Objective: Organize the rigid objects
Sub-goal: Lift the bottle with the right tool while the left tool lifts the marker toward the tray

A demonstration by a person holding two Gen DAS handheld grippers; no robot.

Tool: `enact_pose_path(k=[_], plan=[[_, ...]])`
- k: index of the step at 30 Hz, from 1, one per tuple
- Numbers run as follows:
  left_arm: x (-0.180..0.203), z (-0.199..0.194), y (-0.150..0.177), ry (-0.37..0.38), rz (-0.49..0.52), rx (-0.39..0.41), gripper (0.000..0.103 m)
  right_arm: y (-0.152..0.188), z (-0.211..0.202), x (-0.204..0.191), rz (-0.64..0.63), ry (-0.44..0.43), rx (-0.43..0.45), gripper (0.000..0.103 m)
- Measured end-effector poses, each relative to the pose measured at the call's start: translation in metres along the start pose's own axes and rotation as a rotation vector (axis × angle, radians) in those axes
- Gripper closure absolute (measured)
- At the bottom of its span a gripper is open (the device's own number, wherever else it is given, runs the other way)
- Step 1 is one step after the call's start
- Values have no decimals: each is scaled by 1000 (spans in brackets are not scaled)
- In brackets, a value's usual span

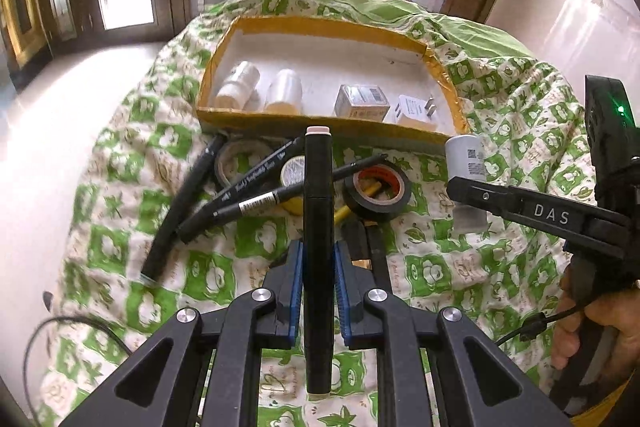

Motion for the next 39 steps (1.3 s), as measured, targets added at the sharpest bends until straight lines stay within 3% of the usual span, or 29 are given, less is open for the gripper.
enact_pose_path(k=[18, 39], plan=[[-8, -10, -29, 12, -12, 41, 89, -6, -8, -1, -6, -4, 27, 70], [-16, -3, -81, 25, -9, 78, 89, -36, -23, -4, 7, -32, 73, 70]])
Point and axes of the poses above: each gripper's, at about its wrist camera, not at the fingertips, and z roughly the way its jaws point, x to its right, y to its underside, the point moved 8 cm from there along z, roughly the way its jaws point, and after that the axes turned 1 degree about x, right-handed, at the moved point
